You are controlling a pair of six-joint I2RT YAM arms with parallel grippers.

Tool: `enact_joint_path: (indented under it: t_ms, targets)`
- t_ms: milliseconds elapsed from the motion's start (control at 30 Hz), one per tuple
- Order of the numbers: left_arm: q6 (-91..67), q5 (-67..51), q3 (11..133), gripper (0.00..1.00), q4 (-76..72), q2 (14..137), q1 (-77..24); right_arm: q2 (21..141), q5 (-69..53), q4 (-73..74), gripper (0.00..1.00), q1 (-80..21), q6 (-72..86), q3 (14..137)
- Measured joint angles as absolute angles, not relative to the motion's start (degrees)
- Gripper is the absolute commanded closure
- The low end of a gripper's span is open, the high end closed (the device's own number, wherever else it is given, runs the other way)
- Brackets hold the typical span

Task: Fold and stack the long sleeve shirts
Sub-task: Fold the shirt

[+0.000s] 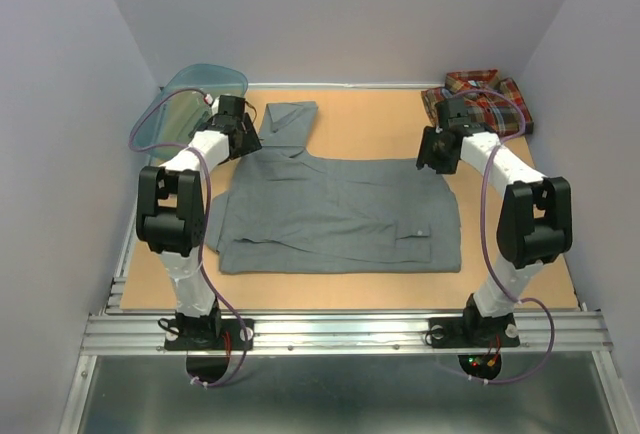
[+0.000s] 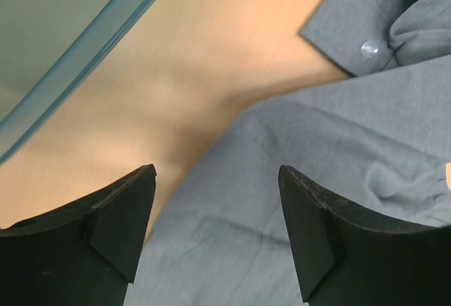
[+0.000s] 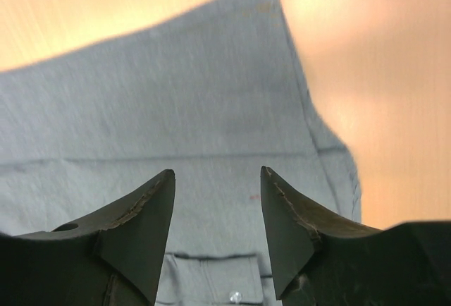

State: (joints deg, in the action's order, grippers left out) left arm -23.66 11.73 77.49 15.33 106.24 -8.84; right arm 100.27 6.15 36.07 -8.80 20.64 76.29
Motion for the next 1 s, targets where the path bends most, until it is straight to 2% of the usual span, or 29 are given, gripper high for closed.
enact_joint_path:
  t_ms: [300, 467, 667, 767, 833, 867, 967, 1000]
  targets:
    - [-16.4, 7.8, 87.2, 0.28, 14.9, 115.2, -8.9, 102.3, 3.4, 34.3, 0.43, -7.7, 17.9, 78.9]
    - [-13.2, 6.5, 90.0, 0.31, 15.6, 118.7, -8.9, 102.8, 2.4, 34.2, 0.43, -7.7, 16.8, 78.9]
    - [-9.4, 6.3, 92.2, 0.39, 16.9, 121.9, -8.9, 102.8, 1.7, 34.2, 0.43, -7.7, 16.1, 78.9]
    - [-7.9, 5.1, 93.2, 0.48, 17.3, 122.8, -8.9, 103.1, 1.6, 34.2, 0.43, -7.7, 15.9, 78.9]
    - [-7.1, 4.5, 93.5, 0.58, 17.6, 123.1, -8.9, 103.4, 1.5, 34.2, 0.44, -7.7, 15.8, 78.9]
    - [-6.6, 4.2, 93.7, 0.66, 18.0, 123.3, -8.9, 103.6, 1.5, 34.2, 0.44, -7.7, 15.8, 78.9]
    - [-5.8, 3.3, 93.9, 0.78, 18.3, 123.9, -8.9, 104.0, 1.5, 34.2, 0.44, -7.6, 15.7, 79.0]
    - [-5.5, 2.9, 93.9, 0.85, 18.6, 124.0, -8.9, 104.2, 1.7, 34.3, 0.44, -7.6, 15.6, 79.1]
